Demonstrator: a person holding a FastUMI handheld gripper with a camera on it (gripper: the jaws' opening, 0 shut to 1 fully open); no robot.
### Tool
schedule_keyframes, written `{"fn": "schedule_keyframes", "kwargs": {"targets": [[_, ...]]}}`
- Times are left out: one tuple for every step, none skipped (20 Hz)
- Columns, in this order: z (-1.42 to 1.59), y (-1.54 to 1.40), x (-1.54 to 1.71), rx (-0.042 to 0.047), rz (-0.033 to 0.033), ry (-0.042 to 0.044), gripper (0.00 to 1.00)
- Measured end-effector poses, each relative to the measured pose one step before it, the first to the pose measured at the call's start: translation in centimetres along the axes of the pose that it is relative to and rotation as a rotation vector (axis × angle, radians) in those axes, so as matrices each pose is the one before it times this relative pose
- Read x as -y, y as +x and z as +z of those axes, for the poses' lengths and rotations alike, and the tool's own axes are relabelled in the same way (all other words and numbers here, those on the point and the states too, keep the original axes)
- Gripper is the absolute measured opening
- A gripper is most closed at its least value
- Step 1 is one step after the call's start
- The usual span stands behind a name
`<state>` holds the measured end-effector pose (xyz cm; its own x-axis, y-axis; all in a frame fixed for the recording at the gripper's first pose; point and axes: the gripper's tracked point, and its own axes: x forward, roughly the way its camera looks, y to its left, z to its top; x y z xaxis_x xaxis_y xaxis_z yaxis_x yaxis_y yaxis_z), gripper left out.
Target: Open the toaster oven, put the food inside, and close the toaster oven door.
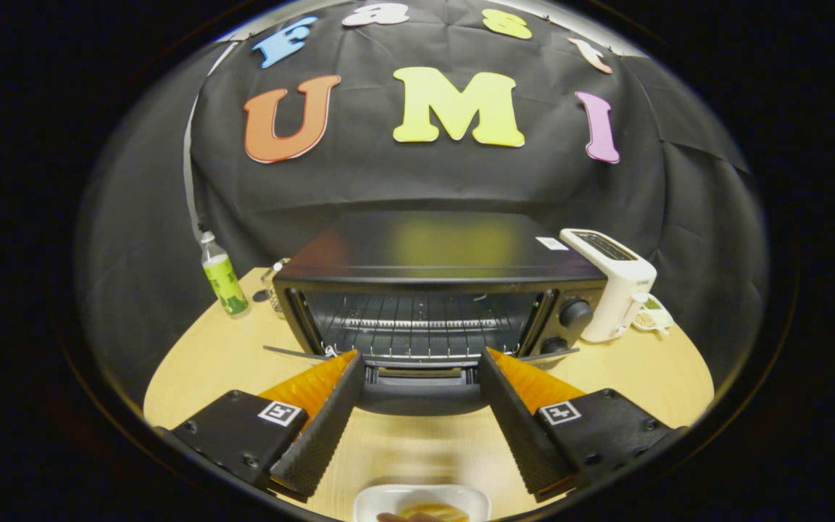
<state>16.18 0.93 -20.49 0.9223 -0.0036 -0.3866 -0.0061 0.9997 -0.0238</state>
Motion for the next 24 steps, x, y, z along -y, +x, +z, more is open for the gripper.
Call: {"fn": "schedule_keyframes", "kwargs": {"targets": [[-0.695,-0.3,0.05,-0.00291,-0.00541,-0.00506,1.0],[-0.678,-0.3,-0.002,-0.00907,-0.0042,-0.00664,1.0],[-0.75,-0.307,0.023,-0.00309,0.00022,-0.00426,1.0],[-0.588,-0.23,-0.047,0.00455,0.00334,0.00556,1.0],[-0.633,-0.188,0.058,0.00164,0.00636,0.00156,1.0],[-0.469,-0.159,-0.036,0.0028,0.00516,0.00247,1.0],[-0.733,-0.1,0.097,-0.00166,0.00355,-0.00005,1.0],[-0.671,-0.086,0.026,-0.00557,0.00196,-0.0025,1.0],[-0.891,-0.05,-0.062,-0.01381,0.00166,-0.00281,1.0],[-1.012,0.021,0.022,-0.02035,0.00237,-0.00116,1.0],[-1.039,0.06,0.042,-0.02107,0.00457,-0.00322,1.0],[-0.955,0.116,0.029,-0.01805,0.00557,0.00329,1.0],[-0.936,0.259,-0.011,-0.02511,0.00462,0.01088,1.0],[-0.94,0.518,0.125,-0.03541,0.0063,0.01643,1.0],[-1.184,0.522,0.078,-0.04096,0.0088,0.02477,1.0],[-0.645,0.659,0.033,-0.01763,-0.00054,0.02196,1.0],[-0.047,-0.041,0.381,0.03601,-0.00575,0.00186,1.0],[-0.841,0.355,-0.1,-0.03074,-0.00546,-0.01834,1.0],[0.533,-0.668,-0.23,0.0184,-0.00586,-0.00889,1.0],[0.352,-0.011,-0.117,-0.01246,-0.00959,-0.00907,1.0],[0.192,-0.064,0.023,0.00595,-0.00012,-0.01107,1.0],[-0.152,0.147,0.027,-0.00544,0.00556,-0.00433,1.0],[0.017,-0.047,-0.085,-0.00424,0.01275,0.00003,1.0],[0.032,-0.363,0.017,-0.00393,0.01624,-0.00252,1.0]]}}
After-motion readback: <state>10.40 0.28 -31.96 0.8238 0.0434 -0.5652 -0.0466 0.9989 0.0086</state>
